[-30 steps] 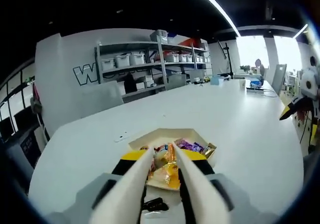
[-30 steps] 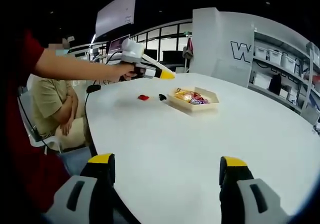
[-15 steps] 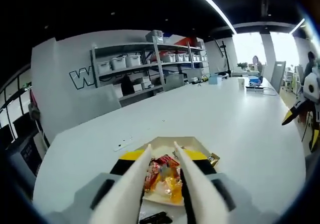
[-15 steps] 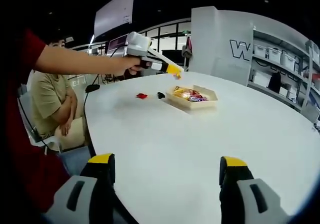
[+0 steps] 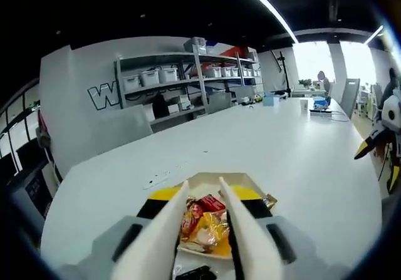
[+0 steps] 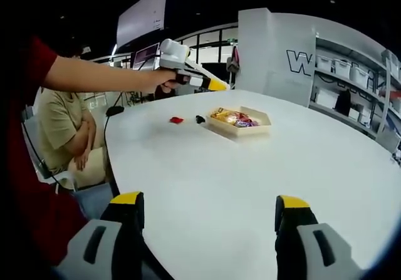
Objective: Place the target food into the container with the food tongs after gripping and lifting it, then release it inside without dropping or visibly crushing the food.
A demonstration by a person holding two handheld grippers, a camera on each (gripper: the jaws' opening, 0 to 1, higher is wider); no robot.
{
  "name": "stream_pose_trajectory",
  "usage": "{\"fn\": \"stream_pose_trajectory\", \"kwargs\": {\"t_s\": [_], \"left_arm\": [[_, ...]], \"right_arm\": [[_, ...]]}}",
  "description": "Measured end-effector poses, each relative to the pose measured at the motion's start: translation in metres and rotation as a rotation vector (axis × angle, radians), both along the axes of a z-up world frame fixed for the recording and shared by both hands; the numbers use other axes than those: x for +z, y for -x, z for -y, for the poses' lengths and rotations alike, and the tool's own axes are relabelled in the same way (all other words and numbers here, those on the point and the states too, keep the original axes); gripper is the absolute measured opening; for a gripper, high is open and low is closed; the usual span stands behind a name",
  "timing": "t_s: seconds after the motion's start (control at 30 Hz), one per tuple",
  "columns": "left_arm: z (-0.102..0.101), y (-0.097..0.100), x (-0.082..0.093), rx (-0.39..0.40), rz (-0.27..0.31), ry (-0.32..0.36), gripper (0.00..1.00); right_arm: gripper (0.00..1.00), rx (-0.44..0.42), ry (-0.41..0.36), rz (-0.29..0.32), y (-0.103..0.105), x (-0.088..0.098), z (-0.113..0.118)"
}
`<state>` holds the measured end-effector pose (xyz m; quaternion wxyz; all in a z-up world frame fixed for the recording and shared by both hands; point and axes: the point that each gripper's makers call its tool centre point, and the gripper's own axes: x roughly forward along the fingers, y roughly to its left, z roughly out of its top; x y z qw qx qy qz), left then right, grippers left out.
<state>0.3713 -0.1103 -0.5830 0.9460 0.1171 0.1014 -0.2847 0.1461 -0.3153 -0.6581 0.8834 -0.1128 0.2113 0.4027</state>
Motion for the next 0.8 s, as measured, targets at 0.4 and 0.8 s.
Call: {"fn": "stream_pose_trajectory", "kwargs": {"t_s": [0.4,0.8], "left_arm": [[-0.018,0.018,-0.010,0.025,-0.030,0.011,0.26],[-0.027,0.037,-0.020,0.032,-0.044,0.025,0.27]], "right_arm": [[0.85,0.016,-0.003,0.006,0.004,0.002,-0.007],[0.85,0.027,-0.002,0.010,0.008,0.004,-0.011]]}}
